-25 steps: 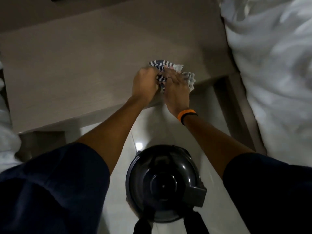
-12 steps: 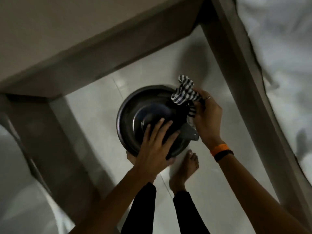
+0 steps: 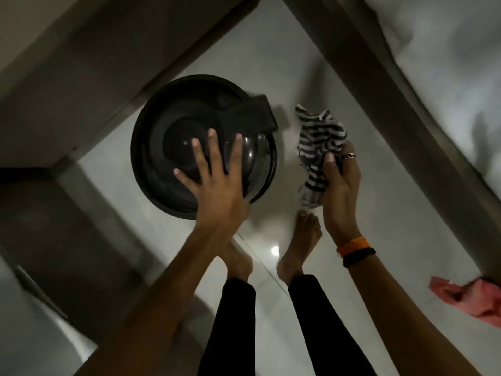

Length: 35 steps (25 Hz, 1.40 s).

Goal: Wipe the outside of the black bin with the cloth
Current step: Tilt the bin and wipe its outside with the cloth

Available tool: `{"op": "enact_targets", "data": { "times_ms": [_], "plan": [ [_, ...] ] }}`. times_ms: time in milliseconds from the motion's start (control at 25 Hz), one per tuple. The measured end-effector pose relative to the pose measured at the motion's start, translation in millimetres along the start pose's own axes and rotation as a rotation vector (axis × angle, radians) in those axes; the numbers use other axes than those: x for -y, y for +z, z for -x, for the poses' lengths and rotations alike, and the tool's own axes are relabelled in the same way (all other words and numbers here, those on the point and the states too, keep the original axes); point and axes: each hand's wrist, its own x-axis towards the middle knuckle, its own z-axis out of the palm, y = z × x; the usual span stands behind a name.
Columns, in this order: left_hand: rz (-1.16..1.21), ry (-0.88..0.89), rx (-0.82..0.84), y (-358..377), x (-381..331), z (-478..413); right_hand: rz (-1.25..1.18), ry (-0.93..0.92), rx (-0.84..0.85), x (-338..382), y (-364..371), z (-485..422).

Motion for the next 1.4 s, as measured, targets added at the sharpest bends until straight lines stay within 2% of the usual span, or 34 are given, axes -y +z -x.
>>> {"op": "enact_targets", "data": {
  "times_ms": [120, 200, 280, 360, 520, 560, 640, 680, 720, 840, 920, 1040, 1240, 1400],
  "plan": [
    [0.236, -0.138, 0.027, -31.1, 11.7, -12.6, -0.081, 0.105, 0.007, -11.6, 27.1, 8.4],
    [0.35, -0.224, 0.024, -42.6, 14.4, -14.8, 0.01, 0.134, 0.192, -22.3, 63.1, 19.5],
    [0.422, -0.272, 0.011, -49.2, 19.2, -13.9, 0.105, 0.039, 0.343, -36.8, 96.8, 24.8],
    [0.479, -0.307, -0.003, -53.0, 29.4, -14.2, 0.073, 0.016, 0.331, -46.3, 116.9, 11.4],
    [0.555, -0.327, -0.019, -59.0, 45.7, -14.9, -0.046, 0.161, 0.149, -65.9, 134.6, -34.7],
    [0.57, -0.325, -0.024, -60.6, 47.4, -16.3, 0.047, 0.223, 0.154, -73.6, 136.1, -46.6],
    [0.581, -0.325, -0.021, -63.4, 48.4, -19.8, 0.442, 0.318, 0.184, -87.8, 137.8, -57.8],
    [0.578, -0.328, -0.012, -65.0, 48.4, -22.5, 0.594, 0.272, 0.204, -87.4, 141.4, -57.4],
    [0.578, -0.329, -0.001, -66.8, 48.8, -25.0, 0.619, 0.181, 0.23, -84.0, 146.6, -50.7],
    [0.588, -0.298, 0.062, -72.2, 52.8, -30.0, 0.446, -0.209, 0.249, -65.2, 166.3, -9.8],
    [0.631, -0.268, 0.097, -75.4, 57.6, -31.2, 0.459, -0.317, 0.268, -61.7, 166.1, -9.3],
    [0.746, -0.2, 0.14, -81.3, 59.3, -40.0, 0.522, -0.225, 0.176, -53.2, 168.3, -34.0],
    [0.427, -0.107, 0.248, -89.6, 57.6, -48.0, 0.476, -0.141, 0.271, -42.5, 172.1, -35.4],
    [0.541, -0.099, 0.14, -79.5, 61.8, -41.7, 0.484, -0.201, 0.254, -45.6, 168.7, -44.5]
  ]
}}
